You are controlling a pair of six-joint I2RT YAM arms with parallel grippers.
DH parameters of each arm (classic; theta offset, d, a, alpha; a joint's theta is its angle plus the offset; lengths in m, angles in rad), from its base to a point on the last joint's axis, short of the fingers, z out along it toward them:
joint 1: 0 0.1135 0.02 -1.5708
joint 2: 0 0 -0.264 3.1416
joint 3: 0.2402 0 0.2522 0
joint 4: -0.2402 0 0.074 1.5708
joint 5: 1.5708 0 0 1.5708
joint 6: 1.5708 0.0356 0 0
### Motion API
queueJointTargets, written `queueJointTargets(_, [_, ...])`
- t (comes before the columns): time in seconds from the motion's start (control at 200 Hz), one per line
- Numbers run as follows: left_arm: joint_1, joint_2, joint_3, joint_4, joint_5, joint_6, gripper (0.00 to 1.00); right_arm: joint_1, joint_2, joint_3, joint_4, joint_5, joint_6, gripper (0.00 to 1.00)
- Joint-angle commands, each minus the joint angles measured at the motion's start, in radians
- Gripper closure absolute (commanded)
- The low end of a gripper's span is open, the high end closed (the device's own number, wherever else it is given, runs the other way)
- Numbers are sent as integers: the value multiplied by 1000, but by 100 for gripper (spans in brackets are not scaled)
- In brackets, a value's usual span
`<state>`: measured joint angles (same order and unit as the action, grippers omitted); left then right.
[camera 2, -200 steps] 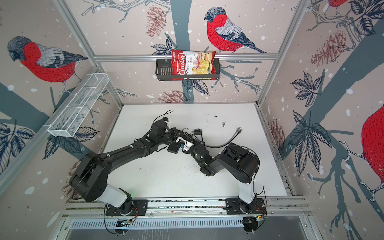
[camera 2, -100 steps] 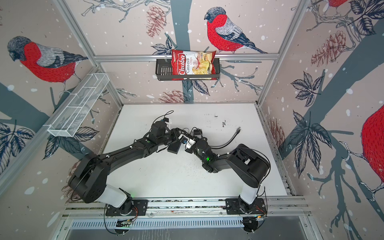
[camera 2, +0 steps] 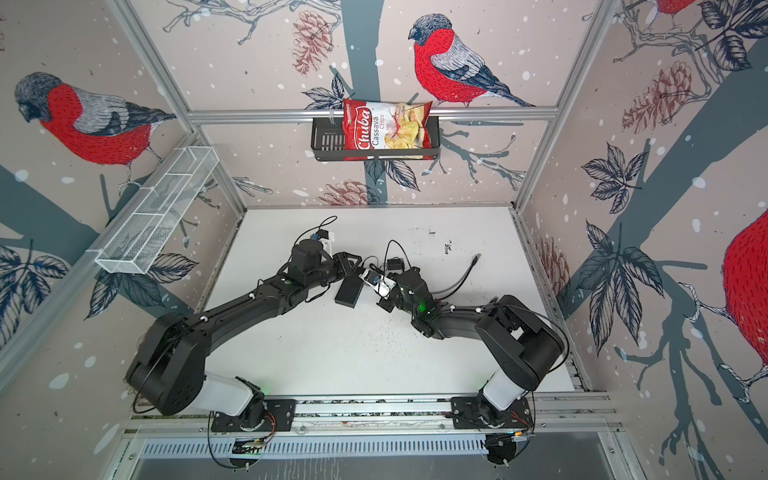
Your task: Insert the plug into the switch port
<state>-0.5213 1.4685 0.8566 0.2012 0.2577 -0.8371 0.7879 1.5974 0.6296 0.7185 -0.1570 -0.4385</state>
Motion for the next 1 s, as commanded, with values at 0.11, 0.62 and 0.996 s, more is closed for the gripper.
queueJointTargets(0.11, [-6,18,-35,85,49,16,62,-31,-17,17,-77,-140,69,100])
queueJointTargets(0.62, [-54,44,-44,111,68,21,61,-94,3,71,-150,-272,119,100])
queueJointTargets(0.996, [-58,53,-48,114,55,7,77,-99,9,93,-174,-265,106,100])
